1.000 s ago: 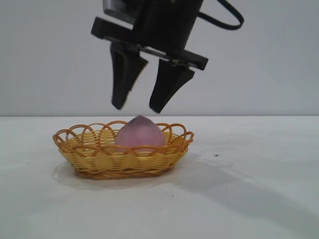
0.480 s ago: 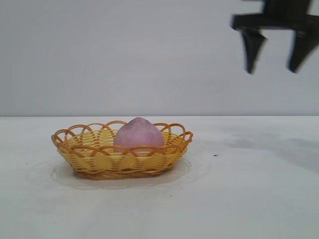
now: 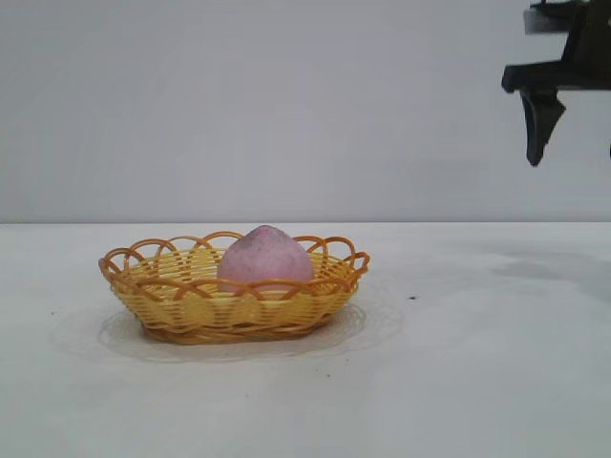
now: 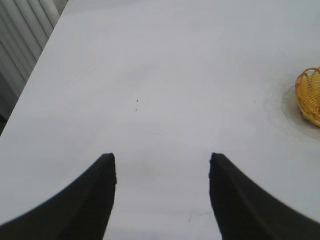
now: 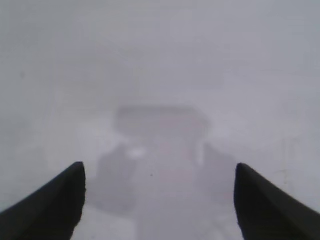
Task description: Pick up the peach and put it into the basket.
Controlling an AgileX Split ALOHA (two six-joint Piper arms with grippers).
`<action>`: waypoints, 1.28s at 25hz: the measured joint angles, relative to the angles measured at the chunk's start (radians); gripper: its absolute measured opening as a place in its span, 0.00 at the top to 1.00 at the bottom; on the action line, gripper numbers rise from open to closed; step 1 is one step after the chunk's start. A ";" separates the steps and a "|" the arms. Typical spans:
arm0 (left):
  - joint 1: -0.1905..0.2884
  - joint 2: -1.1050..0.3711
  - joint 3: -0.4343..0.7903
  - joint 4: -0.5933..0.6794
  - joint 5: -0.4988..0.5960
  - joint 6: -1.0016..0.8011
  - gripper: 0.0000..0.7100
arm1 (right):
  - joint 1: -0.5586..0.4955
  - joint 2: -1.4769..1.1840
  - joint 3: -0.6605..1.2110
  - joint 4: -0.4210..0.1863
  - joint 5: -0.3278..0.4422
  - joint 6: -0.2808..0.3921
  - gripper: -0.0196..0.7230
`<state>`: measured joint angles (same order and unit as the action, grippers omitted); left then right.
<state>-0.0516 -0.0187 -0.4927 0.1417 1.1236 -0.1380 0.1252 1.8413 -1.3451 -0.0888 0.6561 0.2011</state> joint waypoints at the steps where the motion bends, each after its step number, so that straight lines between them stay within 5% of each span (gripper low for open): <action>1: 0.000 0.000 0.000 0.000 0.000 0.000 0.43 | 0.000 -0.034 0.003 0.000 0.021 0.000 0.26; 8: 0.000 0.000 0.000 0.000 0.000 0.000 0.43 | 0.000 -0.341 0.374 -0.005 0.064 -0.004 0.26; 17: 0.000 0.000 0.000 0.000 0.000 0.000 0.43 | 0.000 -0.830 0.555 0.053 0.453 -0.038 0.26; 20: 0.000 0.000 0.000 0.000 0.000 0.000 0.43 | 0.000 -0.963 0.603 0.053 0.519 -0.040 0.26; 32: 0.000 0.000 0.000 0.000 0.000 0.002 0.43 | 0.000 -1.412 0.853 0.063 0.479 -0.067 0.26</action>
<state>-0.0516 -0.0187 -0.4927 0.1417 1.1236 -0.1364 0.1252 0.4296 -0.4922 -0.0261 1.1356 0.1337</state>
